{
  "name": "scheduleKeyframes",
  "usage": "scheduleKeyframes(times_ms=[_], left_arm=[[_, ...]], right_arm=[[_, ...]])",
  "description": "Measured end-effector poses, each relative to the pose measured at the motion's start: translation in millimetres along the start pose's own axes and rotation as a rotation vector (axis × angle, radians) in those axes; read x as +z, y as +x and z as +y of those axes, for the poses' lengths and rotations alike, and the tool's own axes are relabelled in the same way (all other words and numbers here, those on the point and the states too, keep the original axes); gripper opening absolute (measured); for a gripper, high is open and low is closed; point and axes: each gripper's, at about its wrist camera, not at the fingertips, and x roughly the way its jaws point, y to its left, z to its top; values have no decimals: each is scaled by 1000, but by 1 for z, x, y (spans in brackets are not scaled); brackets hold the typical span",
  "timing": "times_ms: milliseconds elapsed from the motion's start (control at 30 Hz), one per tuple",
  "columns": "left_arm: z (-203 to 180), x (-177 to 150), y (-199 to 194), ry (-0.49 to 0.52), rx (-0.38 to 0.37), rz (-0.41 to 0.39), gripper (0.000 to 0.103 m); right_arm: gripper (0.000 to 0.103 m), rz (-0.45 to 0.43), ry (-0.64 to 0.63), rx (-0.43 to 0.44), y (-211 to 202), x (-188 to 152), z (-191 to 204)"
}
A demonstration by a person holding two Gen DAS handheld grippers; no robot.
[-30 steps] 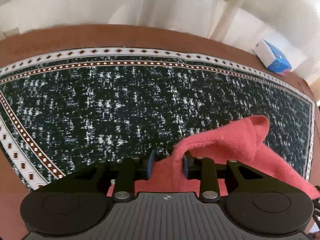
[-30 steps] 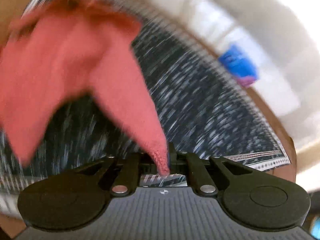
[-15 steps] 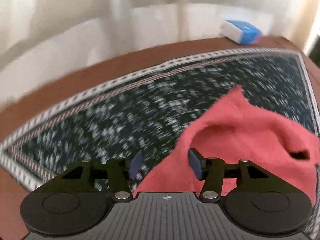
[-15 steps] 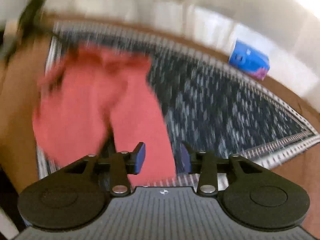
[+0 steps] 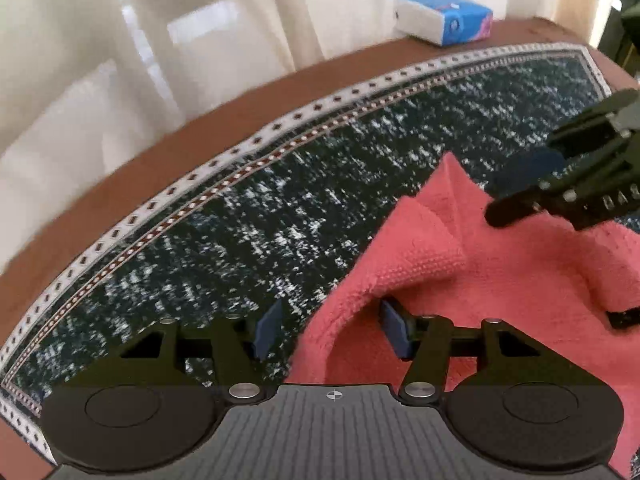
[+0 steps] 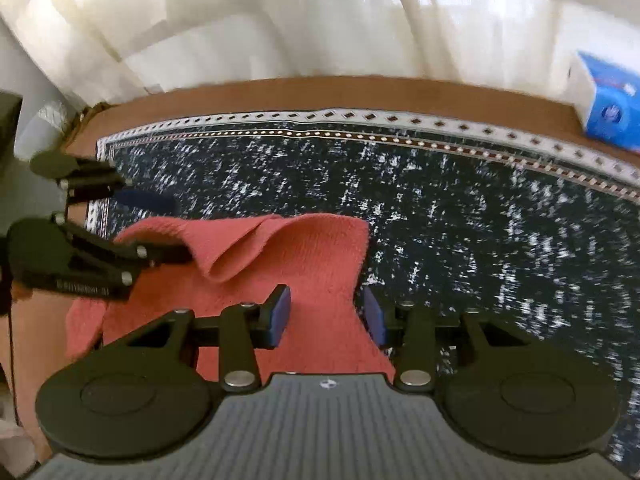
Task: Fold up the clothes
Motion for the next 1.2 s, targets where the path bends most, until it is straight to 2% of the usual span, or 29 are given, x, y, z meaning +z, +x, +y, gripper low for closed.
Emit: scheduleKeyframes(times_ms=[67, 100, 133, 167, 200, 267, 333, 400, 467, 567, 600, 633, 667, 700, 733, 800, 867, 900, 1100, 1200], left_arm=[[2, 3, 7, -9, -20, 13, 56], [4, 4, 10, -24, -38, 19, 33], [7, 5, 10, -48, -74, 22, 16], [10, 6, 8, -67, -90, 21, 10], [12, 6, 7, -85, -105, 19, 5], [21, 6, -1, -130, -128, -2, 4], [33, 6, -11, -200, -166, -31, 4], [46, 7, -18, -272, -206, -70, 4], [53, 13, -13, -308, -202, -82, 4], [58, 16, -9, -332, -171, -83, 6], [59, 16, -8, -334, -156, -80, 9], [60, 16, -7, -337, -141, -77, 19], [61, 16, -7, -339, -126, -75, 19], [61, 16, -6, -342, -111, -72, 26], [62, 15, -5, -344, -96, -69, 47], [64, 15, -4, -349, -66, -64, 68], [66, 15, -3, -354, -36, -58, 69], [67, 15, -2, -356, -21, -56, 69], [65, -26, -65, -298, 85, -110, 72], [42, -53, -76, -244, 126, -90, 72]], right_arm=[[46, 4, 30, 12, 5, 3, -7], [45, 8, 48, 33, 7, 4, -10], [42, 12, 65, 54, 8, 5, -13], [20, 16, 82, 75, 9, 7, -15], [9, 24, 93, 97, 9, 8, -17], [6, 28, 100, 135, 2, 12, -17], [6, -20, 97, 147, -13, 17, -16], [5, -70, 97, 137, -25, 24, -16], [5, -83, 92, 106, -19, 30, -17], [5, -102, 85, 60, -10, 39, -19], [5, -109, 83, 44, -7, 42, -19], [5, -115, 80, 29, -4, 45, -20], [5, -114, 79, 11, 1, 46, -20], [6, -106, 80, -10, 8, 45, -21], [7, -98, 80, -30, 15, 44, -22], [15, -97, 104, -57, 21, 40, -26], [39, -110, 132, -66, 15, 36, -29], [42, -128, 147, -66, 7, 35, -31], [47, -214, 180, -52, -67, 9, -34], [53, -210, 176, -89, -94, -19, -25]])
